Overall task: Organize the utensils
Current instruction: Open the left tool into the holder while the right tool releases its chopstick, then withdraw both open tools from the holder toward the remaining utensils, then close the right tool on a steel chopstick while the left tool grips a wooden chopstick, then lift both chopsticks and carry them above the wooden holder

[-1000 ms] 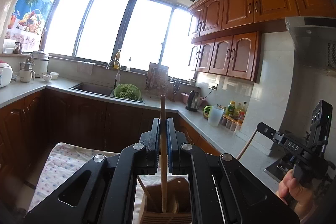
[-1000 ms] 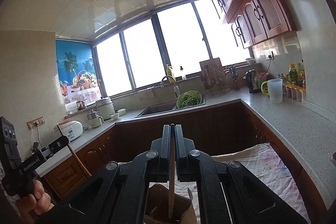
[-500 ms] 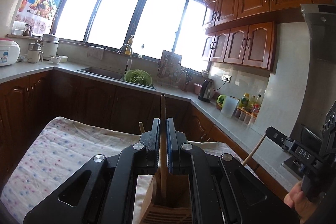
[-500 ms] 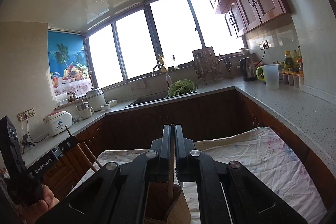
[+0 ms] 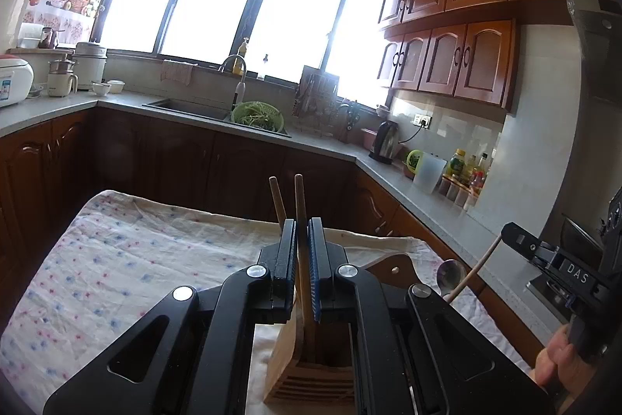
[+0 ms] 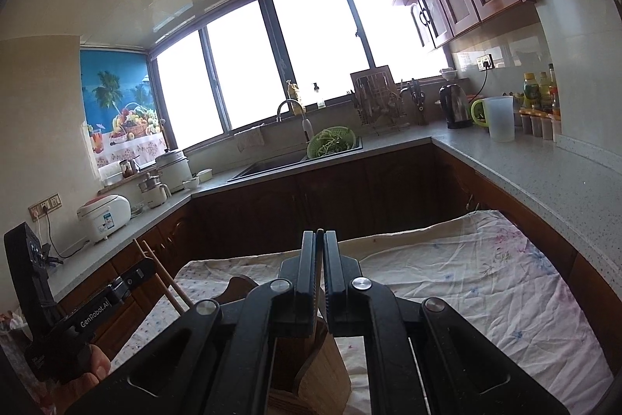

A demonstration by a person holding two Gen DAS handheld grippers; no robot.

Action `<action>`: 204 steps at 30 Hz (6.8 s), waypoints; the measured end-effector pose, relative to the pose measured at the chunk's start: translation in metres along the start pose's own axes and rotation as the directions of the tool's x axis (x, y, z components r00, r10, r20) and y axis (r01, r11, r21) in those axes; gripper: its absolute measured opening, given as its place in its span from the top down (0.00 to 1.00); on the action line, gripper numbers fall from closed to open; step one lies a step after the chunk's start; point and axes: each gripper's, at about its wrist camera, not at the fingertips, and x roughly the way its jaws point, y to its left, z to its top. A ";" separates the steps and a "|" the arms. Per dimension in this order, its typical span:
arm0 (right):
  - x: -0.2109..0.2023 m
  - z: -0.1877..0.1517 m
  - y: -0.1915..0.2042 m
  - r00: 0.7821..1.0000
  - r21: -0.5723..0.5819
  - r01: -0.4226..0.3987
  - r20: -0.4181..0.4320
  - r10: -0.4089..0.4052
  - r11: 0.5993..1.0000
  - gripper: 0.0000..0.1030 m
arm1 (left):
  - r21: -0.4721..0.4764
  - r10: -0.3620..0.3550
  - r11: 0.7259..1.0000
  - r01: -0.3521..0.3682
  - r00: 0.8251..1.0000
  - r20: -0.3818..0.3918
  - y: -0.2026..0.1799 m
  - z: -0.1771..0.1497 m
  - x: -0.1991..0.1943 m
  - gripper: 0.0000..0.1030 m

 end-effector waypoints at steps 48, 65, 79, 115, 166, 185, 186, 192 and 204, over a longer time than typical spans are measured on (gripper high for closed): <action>-0.157 -0.085 -0.018 0.981 0.115 -0.053 -0.180 0.073 0.992 0.07 | -0.043 0.120 0.990 -0.134 0.965 -0.234 0.022 -0.084 -0.172 0.11; -0.179 -0.149 -0.025 0.949 0.079 0.026 -0.316 0.000 0.997 0.08 | -0.018 0.098 0.993 -0.113 0.920 -0.380 0.015 -0.146 -0.184 0.11; -0.156 -0.163 -0.025 0.922 0.074 0.033 -0.386 -0.002 0.997 0.56 | -0.011 0.073 0.996 -0.085 0.910 -0.407 0.008 -0.144 -0.170 0.12; -0.037 -0.183 -0.030 0.786 0.042 0.029 -0.618 0.003 0.999 0.91 | 0.166 0.096 0.986 0.020 0.747 -0.658 -0.011 -0.155 -0.005 0.56; -0.077 -0.125 -0.017 0.864 0.086 -0.082 -0.491 0.114 0.993 0.96 | 0.098 -0.056 0.987 0.125 0.852 -0.521 -0.047 -0.080 -0.095 0.96; -0.143 -0.069 0.013 0.945 0.022 -0.159 -0.287 0.159 0.987 0.96 | 0.051 -0.147 0.983 0.179 0.915 -0.376 -0.045 -0.045 -0.164 0.96; -0.145 -0.067 0.014 0.946 0.019 -0.162 -0.281 0.160 0.987 0.96 | 0.050 -0.149 0.982 0.180 0.917 -0.369 -0.045 -0.043 -0.166 0.96; -0.150 -0.058 0.022 0.954 -0.005 -0.168 -0.254 0.161 0.986 0.96 | 0.046 -0.154 0.983 0.180 0.927 -0.341 -0.042 -0.036 -0.172 0.96; -0.151 -0.044 0.025 0.963 -0.022 -0.171 -0.215 0.162 0.985 0.96 | 0.038 -0.148 0.986 0.165 0.947 -0.284 -0.035 -0.021 -0.177 0.96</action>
